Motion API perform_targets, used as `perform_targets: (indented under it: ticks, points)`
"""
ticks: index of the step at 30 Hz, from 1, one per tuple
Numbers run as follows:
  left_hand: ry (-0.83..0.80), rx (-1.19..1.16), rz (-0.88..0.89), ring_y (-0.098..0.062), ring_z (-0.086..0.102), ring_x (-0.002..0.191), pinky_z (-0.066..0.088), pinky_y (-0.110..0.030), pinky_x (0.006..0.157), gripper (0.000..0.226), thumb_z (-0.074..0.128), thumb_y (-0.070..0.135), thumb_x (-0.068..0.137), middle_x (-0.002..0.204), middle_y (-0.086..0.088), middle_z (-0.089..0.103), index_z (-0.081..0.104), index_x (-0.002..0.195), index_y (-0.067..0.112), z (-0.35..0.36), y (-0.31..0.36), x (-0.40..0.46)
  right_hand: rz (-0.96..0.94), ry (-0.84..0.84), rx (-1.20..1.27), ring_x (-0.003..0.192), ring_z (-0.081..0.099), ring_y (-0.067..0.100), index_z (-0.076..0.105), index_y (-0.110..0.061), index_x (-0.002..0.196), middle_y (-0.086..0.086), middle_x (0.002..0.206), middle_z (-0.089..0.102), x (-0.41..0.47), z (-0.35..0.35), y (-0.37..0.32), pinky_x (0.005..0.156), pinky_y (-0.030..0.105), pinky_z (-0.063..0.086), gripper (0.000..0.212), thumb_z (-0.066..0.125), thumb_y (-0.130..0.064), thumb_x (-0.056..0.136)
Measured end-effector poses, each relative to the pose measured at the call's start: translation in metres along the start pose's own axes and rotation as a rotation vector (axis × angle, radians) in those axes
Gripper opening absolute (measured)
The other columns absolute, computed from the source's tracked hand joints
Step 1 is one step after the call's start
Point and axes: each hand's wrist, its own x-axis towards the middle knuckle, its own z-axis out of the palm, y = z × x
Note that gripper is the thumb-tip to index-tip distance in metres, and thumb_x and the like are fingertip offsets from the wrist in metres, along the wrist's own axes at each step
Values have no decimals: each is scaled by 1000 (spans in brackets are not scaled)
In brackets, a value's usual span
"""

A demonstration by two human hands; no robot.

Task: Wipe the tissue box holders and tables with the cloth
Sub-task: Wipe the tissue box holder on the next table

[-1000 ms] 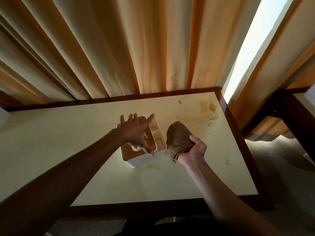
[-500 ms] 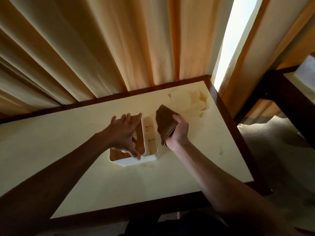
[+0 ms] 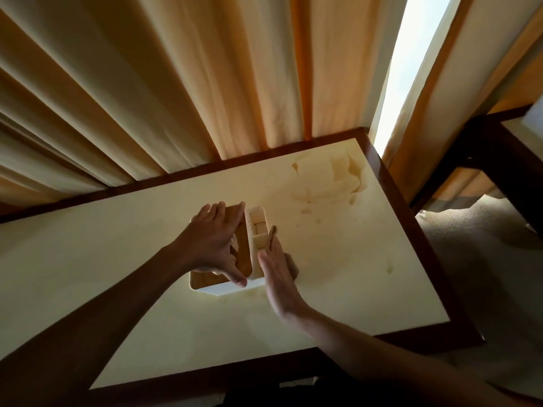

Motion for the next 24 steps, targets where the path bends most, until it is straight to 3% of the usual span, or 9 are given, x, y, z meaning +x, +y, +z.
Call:
perform_targets:
  ticks: [3,5,7,9,11,13,16,19,24]
  points:
    - [-11,-16,3,-35,-1,150,8,-49,122,160,41,105,29,163,-16,0,-25,149,23,0,0,1,-7,4,60,120,56,8,36,-29,145,-4,126,60,39,1,-9,108,37,45,58,32,-63,98]
    - [-28,-9,3,-35,-5,150,6,-50,122,159,36,106,28,163,-15,-3,-26,148,23,-1,0,1,51,-7,120,113,61,17,47,-25,129,2,117,64,67,-10,-11,106,50,47,65,29,-75,92]
    - [-11,11,8,-35,0,150,8,-51,121,159,34,107,28,163,-15,2,-25,149,22,0,-1,1,81,-44,152,122,57,27,45,-27,137,15,131,59,79,-15,1,104,57,47,74,33,-81,88]
    - [-14,10,6,-35,-2,150,7,-50,121,159,32,108,28,163,-14,1,-26,149,22,1,-1,2,43,-48,87,139,44,18,28,-35,155,2,146,51,65,-10,14,114,51,38,72,36,-73,94]
    - [-10,1,0,-35,-2,150,7,-50,122,160,36,107,29,163,-15,0,-25,150,22,4,-2,3,-7,-7,-11,139,37,-3,16,-34,159,-19,140,49,31,-3,22,118,31,31,71,37,-64,97]
    - [6,-8,-3,-35,1,149,12,-51,121,160,42,106,30,163,-16,3,-23,151,22,6,-4,4,-98,31,-83,138,35,0,14,-39,158,-26,134,47,4,2,28,115,31,32,74,38,-68,94]
    - [0,-25,5,-36,1,150,18,-52,119,158,43,106,30,163,-15,3,-22,150,25,8,-5,6,-113,14,-61,127,48,3,20,-35,156,-14,131,54,25,1,11,106,21,41,67,39,-59,97]
    - [-25,-36,7,-35,-9,150,12,-53,121,157,39,107,30,164,-12,-7,-27,148,28,7,-5,5,3,-26,111,114,62,18,42,-33,142,4,122,62,65,-9,-2,100,46,53,49,33,-57,100]
    - [-7,-32,3,-36,-4,150,16,-53,120,156,40,107,29,164,-14,-1,-31,145,30,7,-4,4,24,-22,176,123,59,10,33,-35,152,-5,134,58,35,-12,6,97,29,53,57,54,-40,100]
